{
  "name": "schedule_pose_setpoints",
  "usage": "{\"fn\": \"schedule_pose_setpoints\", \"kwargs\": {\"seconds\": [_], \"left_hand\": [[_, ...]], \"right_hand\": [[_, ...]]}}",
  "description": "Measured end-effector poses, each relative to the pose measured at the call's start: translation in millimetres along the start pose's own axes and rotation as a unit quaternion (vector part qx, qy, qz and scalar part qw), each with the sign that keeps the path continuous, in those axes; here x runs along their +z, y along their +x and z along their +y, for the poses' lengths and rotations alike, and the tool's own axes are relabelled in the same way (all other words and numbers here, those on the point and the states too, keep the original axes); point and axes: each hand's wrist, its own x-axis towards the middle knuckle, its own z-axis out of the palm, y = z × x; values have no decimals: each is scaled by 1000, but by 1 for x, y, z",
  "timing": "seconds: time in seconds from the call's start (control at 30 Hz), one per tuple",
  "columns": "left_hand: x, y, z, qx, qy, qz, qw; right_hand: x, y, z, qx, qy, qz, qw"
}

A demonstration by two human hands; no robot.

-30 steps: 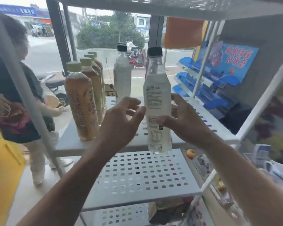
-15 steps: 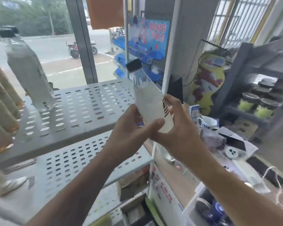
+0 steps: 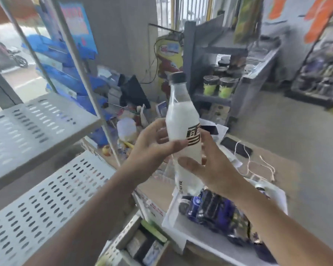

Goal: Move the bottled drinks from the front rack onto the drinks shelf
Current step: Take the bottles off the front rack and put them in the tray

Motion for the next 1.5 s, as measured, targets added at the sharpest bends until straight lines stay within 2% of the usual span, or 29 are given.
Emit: {"fn": "schedule_pose_setpoints", "kwargs": {"seconds": [0.27, 0.5, 0.7, 0.8, 0.87, 0.93, 1.07, 1.13, 1.2, 1.3, 1.5], "left_hand": [[69, 25, -43, -39, -52, -131, 989], [117, 36, -86, -94, -108, -197, 970], [146, 44, -106, -110, -9, -230, 967], [154, 46, -119, -77, 102, -226, 966], [156, 44, -129, -36, 253, -207, 944], [152, 40, -138, 1, 391, -176, 903], [135, 31, -150, 18, 552, -167, 817], [126, 27, -153, 13, 596, -176, 783], [120, 21, -154, 8, 619, -181, 764], [113, 13, -156, 5, 634, -184, 751], [105, -2, -162, 1, 649, -191, 737]], "right_hand": [[-57, -51, 43, 70, -4, 91, 993], [-71, -79, 72, 118, -56, 224, 966], [-93, -96, 95, 183, -101, 265, 941], [-103, -103, 104, 229, -126, 263, 929], [-108, -107, 111, 268, -159, 249, 917], [-108, -108, 119, 309, -184, 227, 905], [-95, -104, 145, 383, -227, 163, 880], [-85, -98, 157, 404, -252, 134, 869], [-74, -91, 166, 419, -282, 109, 856], [-60, -82, 173, 431, -328, 90, 836], [-56, -75, 184, 414, -346, 114, 834]]}}
